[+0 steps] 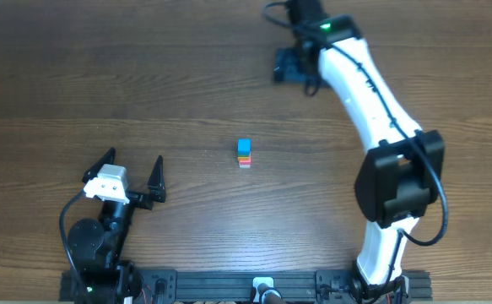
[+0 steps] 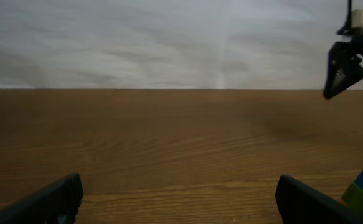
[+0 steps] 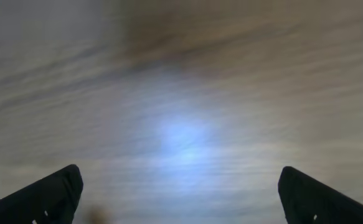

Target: Stack Cubes

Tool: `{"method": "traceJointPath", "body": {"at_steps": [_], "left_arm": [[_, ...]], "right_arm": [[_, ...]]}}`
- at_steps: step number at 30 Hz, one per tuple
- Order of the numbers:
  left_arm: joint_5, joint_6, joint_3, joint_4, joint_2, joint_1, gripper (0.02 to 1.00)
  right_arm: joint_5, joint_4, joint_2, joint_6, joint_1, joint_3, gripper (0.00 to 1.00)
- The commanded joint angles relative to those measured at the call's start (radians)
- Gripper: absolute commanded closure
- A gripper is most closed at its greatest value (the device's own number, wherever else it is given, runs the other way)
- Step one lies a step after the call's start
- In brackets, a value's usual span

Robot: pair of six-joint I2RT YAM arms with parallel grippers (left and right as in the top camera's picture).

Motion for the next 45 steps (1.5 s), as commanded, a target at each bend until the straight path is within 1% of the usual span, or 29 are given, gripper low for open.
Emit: {"method": "traceJointPath", "body": {"at_steps": [1,6,10,14,17,20,28,31,33,36,41,45], "left_arm": [[0.005,0.015,-0.005,-0.001,-0.005,0.005,0.020],[0.005,0.015,-0.005,-0.001,-0.005,0.005,0.020],[0.005,0.015,-0.005,-0.001,-0.005,0.005,0.020],[0.005,0.015,-0.005,-0.001,-0.005,0.005,0.018],[0.005,0.015,-0.005,-0.001,-0.005,0.005,0.018],[0.006,0.015,-0.005,-0.001,-0.005,0.005,0.020],[0.005,0.015,-0.005,-0.001,-0.005,0.005,0.018],[0.005,0.015,-0.005,-0.001,-0.005,0.005,0.020],[0.006,0.015,-0.005,-0.001,-0.005,0.005,0.020],[0.005,0.015,-0.005,-0.001,-0.005,0.005,0.018],[0.006,0.015,-0.005,-0.001,-0.005,0.005,0.018],[0.005,0.015,-0.005,-0.001,-0.005,0.005,0.018]], "right_arm": [[0.101,0.005,-0.095,-0.136,-0.048,-0.005,0.007],[0.101,-0.023,-0.153,-0.167,-0.129,-0.007,0.009],[0.101,-0.007,-0.216,-0.191,-0.194,-0.045,0.007],[0.095,0.080,-0.338,-0.204,-0.251,-0.186,0.009],[0.056,0.164,-0.481,-0.232,-0.291,-0.356,0.009],[0.044,0.232,-0.629,-0.261,-0.296,-0.506,0.007],[0.023,0.419,-1.023,-0.274,-0.290,-0.867,0.007],[-0.017,0.513,-1.215,-0.319,-0.272,-1.025,0.009],[-0.024,0.575,-1.360,-0.343,-0.271,-1.143,0.009],[-0.027,0.634,-1.491,-0.368,-0.271,-1.251,0.009],[-0.040,0.758,-1.700,-0.369,-0.271,-1.423,0.007],[-0.092,0.839,-1.862,-0.369,-0.267,-1.533,0.009]]}}
